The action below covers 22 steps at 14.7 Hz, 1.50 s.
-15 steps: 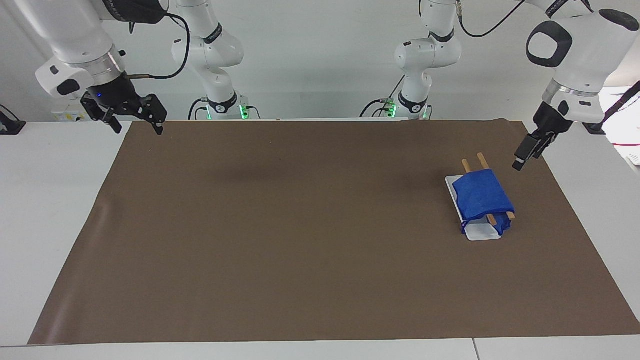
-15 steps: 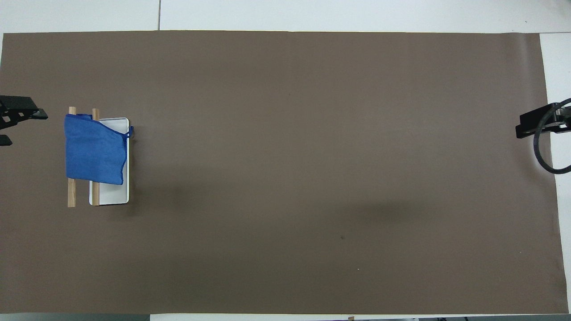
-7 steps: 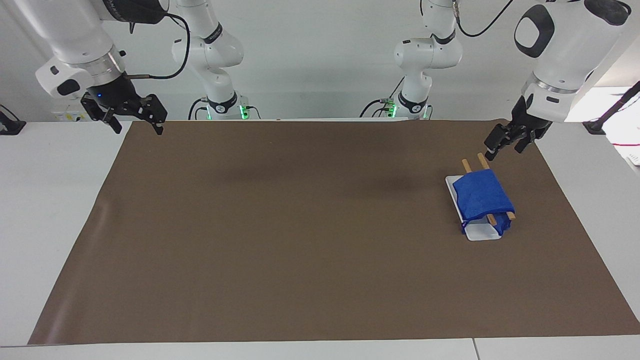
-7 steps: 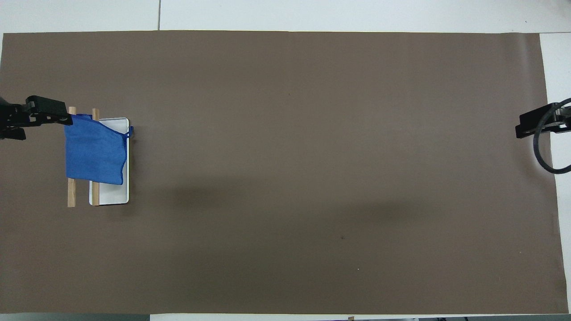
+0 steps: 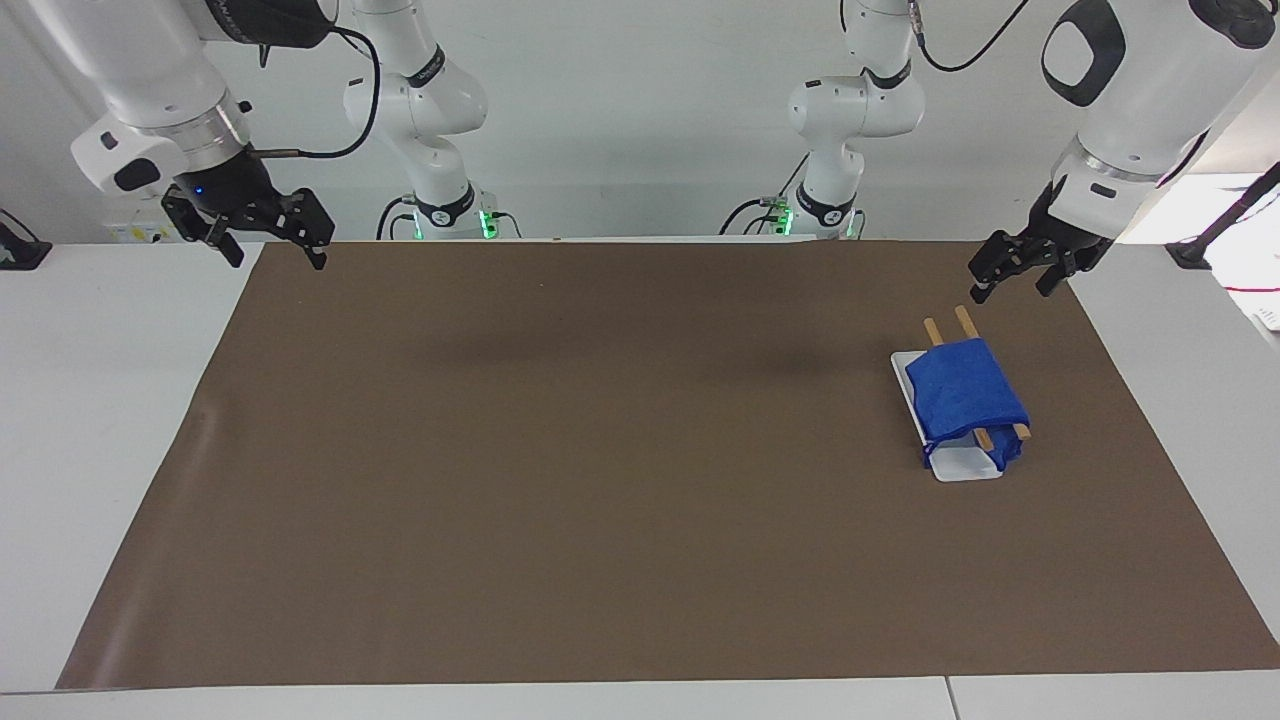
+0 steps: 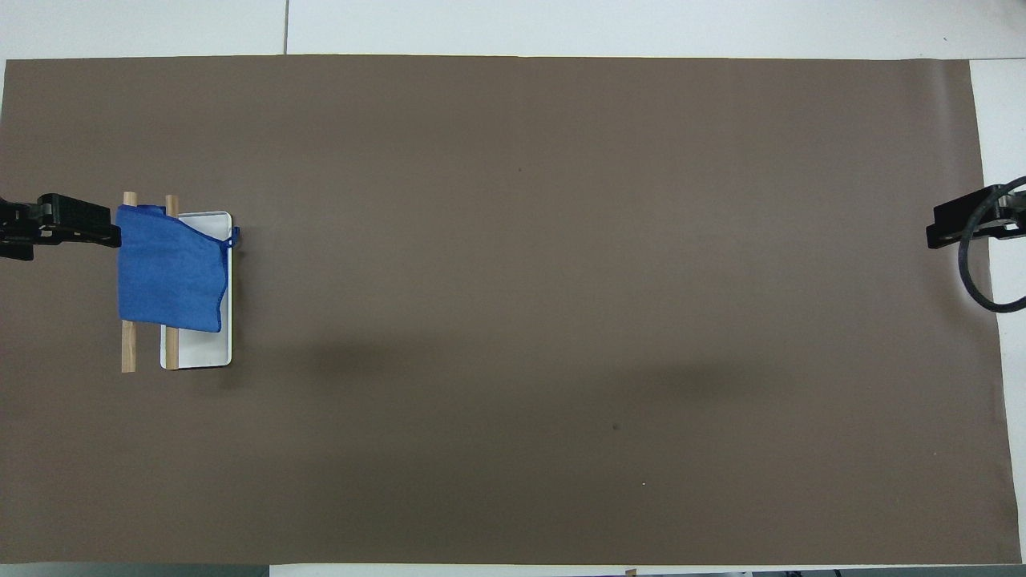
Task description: Right arm passes towel to left arm to hang
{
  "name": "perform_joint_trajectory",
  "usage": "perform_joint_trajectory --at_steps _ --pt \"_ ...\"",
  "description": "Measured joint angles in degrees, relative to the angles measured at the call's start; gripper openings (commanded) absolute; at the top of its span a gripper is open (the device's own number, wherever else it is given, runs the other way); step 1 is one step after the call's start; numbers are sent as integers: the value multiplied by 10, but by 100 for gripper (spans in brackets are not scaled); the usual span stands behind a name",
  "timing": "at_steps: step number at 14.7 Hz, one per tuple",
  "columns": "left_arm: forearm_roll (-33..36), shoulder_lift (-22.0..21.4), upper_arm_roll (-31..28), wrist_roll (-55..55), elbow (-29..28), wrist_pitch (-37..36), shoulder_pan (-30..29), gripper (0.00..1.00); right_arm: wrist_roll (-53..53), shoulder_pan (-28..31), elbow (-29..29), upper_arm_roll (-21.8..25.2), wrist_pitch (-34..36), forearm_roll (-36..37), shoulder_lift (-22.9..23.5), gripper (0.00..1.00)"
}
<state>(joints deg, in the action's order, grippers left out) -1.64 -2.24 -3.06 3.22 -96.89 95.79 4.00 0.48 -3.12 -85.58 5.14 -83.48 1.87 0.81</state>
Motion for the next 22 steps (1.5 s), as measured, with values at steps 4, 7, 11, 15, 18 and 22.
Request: perform_joint_trajectory --at_steps 4,7,11,15,18,22 --pt "1 0 -6 -14 0 -13 -17 100 0 0 0 0 0 0 0 100" --pt "2 0 -9 -22 1 -16 -37 100 0 0 0 0 0 0 0 100" --pt "2 0 -10 -25 10 -18 -50 100 0 0 0 0 1 0 0 100" --pt "2 0 -9 -25 20 -26 -50 100 0 0 -1 0 1 0 0 100" --pt "2 1 -7 -26 20 -28 -49 100 0 0 -7 0 1 -10 0 100" --pt "2 2 -6 -26 20 -30 -46 100 0 -2 -7 0 -4 -14 0 100"
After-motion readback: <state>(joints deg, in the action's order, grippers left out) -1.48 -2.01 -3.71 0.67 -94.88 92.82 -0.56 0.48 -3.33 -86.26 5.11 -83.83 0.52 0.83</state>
